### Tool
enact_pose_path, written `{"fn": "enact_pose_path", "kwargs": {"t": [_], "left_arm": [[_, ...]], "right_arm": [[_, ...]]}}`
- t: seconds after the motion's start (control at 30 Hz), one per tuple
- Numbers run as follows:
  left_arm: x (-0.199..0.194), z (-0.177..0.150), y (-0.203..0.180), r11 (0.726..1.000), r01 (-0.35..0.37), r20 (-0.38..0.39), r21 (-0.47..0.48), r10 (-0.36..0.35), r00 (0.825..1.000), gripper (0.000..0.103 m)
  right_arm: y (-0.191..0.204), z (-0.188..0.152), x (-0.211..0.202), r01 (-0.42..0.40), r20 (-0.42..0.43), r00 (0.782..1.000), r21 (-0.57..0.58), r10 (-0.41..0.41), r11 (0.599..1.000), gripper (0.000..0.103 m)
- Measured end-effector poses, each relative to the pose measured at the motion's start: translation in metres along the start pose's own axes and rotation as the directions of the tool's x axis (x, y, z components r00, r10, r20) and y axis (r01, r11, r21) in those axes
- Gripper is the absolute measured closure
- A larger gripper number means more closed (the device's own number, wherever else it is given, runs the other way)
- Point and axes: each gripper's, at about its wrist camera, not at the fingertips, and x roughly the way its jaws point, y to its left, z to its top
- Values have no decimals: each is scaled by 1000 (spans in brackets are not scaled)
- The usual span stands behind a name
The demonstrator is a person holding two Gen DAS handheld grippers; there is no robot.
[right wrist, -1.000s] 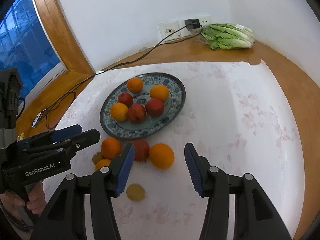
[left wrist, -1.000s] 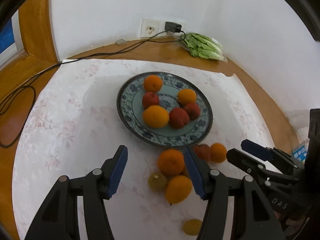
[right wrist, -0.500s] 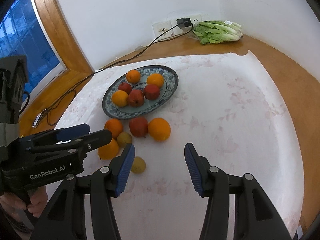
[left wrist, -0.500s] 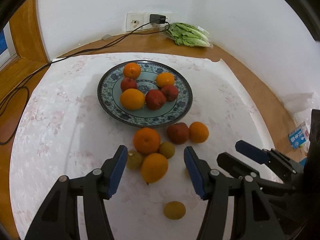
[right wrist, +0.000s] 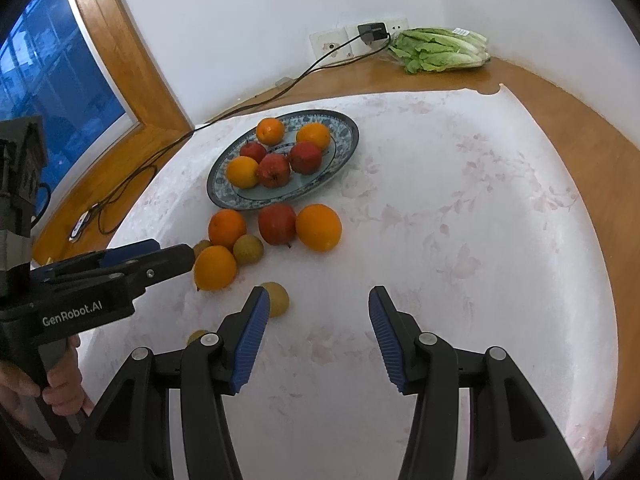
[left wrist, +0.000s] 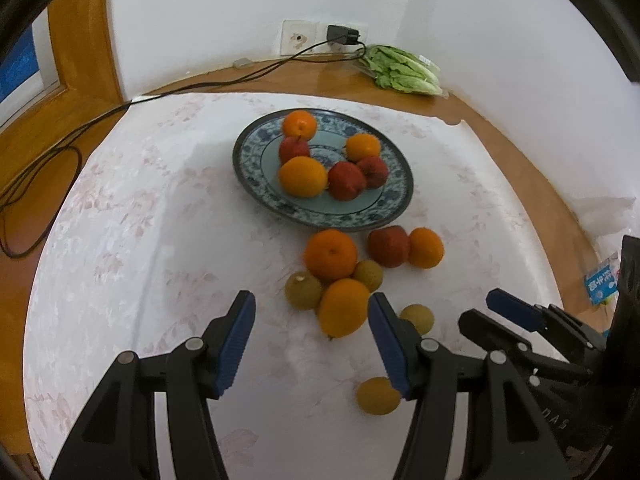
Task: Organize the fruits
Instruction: 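Withdraw both grippers from the plate toward the remaining fruit, then close the left gripper on a large orange while the right gripper grasps a small yellow-green fruit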
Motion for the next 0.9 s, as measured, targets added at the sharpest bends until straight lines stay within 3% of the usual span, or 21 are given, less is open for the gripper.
{"fn": "enact_pose_path", "kwargs": {"t": [0.77,0.9], "left_arm": [[28,-11,-10,999,42,-44,-5,-42,998,42],[31,-12,-16,999,31,-37,11,-30,999,52]], "right_arm": [[16,-11,23,-50,-36,998,-83,47,995,51],[20,-10,26,-55,-32,998,-102,52,993,58]]}}
